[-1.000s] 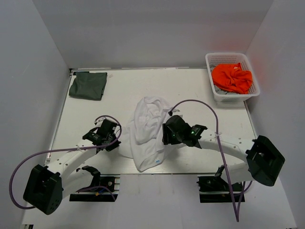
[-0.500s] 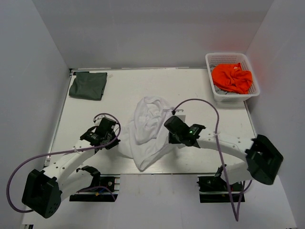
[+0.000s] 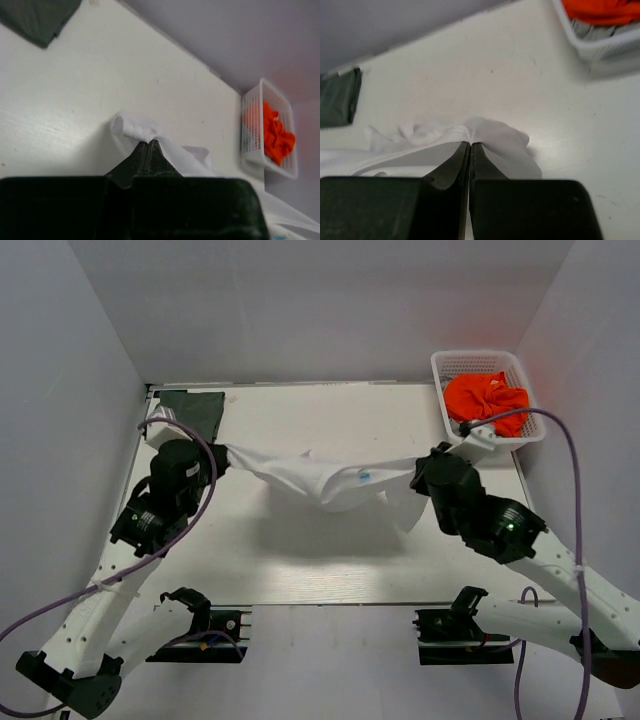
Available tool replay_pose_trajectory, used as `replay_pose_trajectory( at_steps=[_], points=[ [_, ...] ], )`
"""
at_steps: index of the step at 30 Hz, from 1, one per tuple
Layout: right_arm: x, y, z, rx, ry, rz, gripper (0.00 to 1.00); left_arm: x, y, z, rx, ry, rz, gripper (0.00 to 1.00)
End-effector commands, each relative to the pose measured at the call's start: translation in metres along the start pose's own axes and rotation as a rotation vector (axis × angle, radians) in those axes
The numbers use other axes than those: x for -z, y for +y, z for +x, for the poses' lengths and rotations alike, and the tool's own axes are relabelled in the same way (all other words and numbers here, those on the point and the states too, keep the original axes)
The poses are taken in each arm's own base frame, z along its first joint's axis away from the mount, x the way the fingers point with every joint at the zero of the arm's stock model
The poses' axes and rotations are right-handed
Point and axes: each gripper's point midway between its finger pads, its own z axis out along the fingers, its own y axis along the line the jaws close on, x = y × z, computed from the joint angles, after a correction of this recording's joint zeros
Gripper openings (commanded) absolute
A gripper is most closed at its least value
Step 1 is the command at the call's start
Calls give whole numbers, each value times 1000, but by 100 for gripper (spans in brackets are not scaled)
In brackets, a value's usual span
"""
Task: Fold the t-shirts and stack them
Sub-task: Flatten out the tshirt
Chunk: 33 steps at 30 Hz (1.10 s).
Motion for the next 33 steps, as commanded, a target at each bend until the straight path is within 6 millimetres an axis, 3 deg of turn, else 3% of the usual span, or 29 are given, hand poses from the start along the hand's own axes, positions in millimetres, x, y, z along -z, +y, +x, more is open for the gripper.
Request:
replay_pose_trajectory(
  at_steps=[1,4,5,9,10,12,13,14,15,16,17,18,19,20,21,22,23,24,25,26,27,29,30,31,32,33],
  points=[
    [17,-22,-71,-45,-218,120,0,-4,-4,-45,-22,-154,-78,0],
    [24,-20,-104,-39,-305,134,0,-13,-24,-72,-24,-232,-53,0],
    [22,-20,-110,39,-316,151,0,-16,-30,-76,-34,-243,-44,0],
    [6,2,-129,75,-379,167,0,-50,-54,-80,-113,-233,-48,0],
    [1,2,-133,103,-388,185,0,-68,-60,-81,-147,-223,-71,0],
    [-22,20,-132,168,-393,183,0,-87,-65,-84,-186,-228,-111,0],
    [-29,21,-136,178,-400,194,0,-91,-79,-96,-187,-248,-96,0],
    [-46,27,-134,200,-398,205,0,-116,-77,-84,-243,-220,-137,0],
    [-63,38,-138,225,-392,189,0,-126,-80,-84,-264,-220,-150,0],
    [-72,43,-140,234,-389,183,0,-130,-96,-98,-261,-242,-134,0],
    [-96,44,-135,266,-367,212,0,-141,-97,-101,-297,-244,-148,0],
    [-109,58,-160,245,-395,197,0,-141,-117,-128,-275,-295,-114,0],
    [-131,67,-157,290,-377,191,0,-173,-123,-115,-306,-265,-126,0],
    [-138,74,-163,308,-370,174,0,-184,-130,-128,-320,-284,-133,0],
    [-132,78,-207,243,-440,173,0,-163,-163,-180,-278,-373,-73,0],
    [-146,92,-220,286,-444,169,0,-165,-178,-189,-285,-384,-36,0],
    [-133,102,-253,257,-494,138,0,-196,-178,-179,-315,-368,-50,0],
    [-144,103,-256,275,-490,146,0,-177,-196,-207,-309,-449,2,0],
    [-130,108,-278,277,-536,121,0,-174,-199,-213,-310,-473,14,0],
    [-122,106,-291,265,-562,124,0,-128,-206,-244,-298,-554,52,0],
    [-114,107,-296,264,-574,112,0,-142,-201,-230,-319,-559,66,0],
    [-110,101,-288,287,-558,105,0,-114,-197,-238,-309,-599,95,0],
    [-81,92,-301,243,-591,89,0,-95,-190,-241,-323,-592,88,0],
    [-105,87,-263,285,-510,85,0,-88,-186,-240,-329,-582,83,0],
    [-79,77,-274,248,-546,67,0,-81,-177,-233,-349,-551,75,0],
    [-77,75,-266,228,-534,49,0,-78,-171,-228,-359,-533,66,0]
  ],
)
